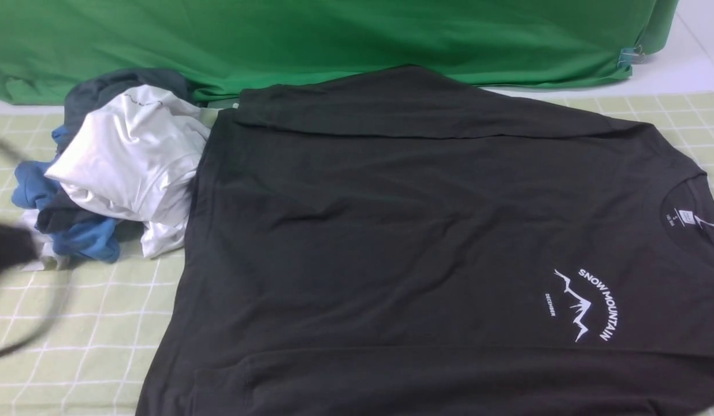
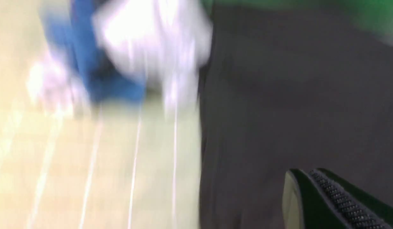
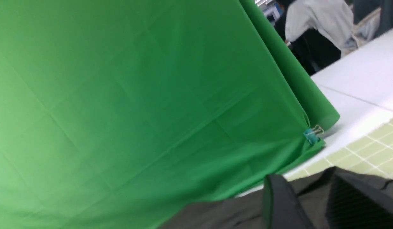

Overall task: Fold a long-sleeved shirt over a green coffee tablecloth.
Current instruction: 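Grasp the left edge of the dark T-shirt lying flat on the table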

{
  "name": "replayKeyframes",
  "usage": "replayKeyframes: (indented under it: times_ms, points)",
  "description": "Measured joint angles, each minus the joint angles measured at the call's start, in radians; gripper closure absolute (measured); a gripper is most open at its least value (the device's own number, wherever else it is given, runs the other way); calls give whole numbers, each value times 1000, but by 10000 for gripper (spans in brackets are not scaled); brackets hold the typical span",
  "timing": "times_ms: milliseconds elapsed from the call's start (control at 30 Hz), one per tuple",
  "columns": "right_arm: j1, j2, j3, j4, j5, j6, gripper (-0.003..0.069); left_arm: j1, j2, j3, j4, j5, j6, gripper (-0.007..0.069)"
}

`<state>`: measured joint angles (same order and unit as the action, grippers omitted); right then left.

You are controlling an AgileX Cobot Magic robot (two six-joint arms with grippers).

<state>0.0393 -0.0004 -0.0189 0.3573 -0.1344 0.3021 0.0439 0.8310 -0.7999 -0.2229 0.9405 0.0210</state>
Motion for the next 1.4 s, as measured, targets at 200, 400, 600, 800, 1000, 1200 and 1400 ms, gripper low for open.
replayKeyframes:
  times_ms: [200,400,600,800,1000,1200,1400]
  points:
    - [0,123,-332,-11,462,-279,645,-72,258,46,-43,14,98,621]
    - [0,473,-596,-10,844,-510,660,-324,407,131,31,-138,-62,622]
    - [0,663,-627,36,956,-636,659,-425,555,145,143,-223,-147,552]
    - [0,691,-628,44,952,-652,658,-430,656,145,188,-299,-167,316]
    - [0,693,-629,47,938,-652,652,-430,702,144,205,-365,-169,118]
    - [0,693,-629,52,937,-653,650,-430,709,142,210,-367,-169,102]
    - [0,693,-629,55,936,-653,650,-432,711,137,188,-344,-171,316]
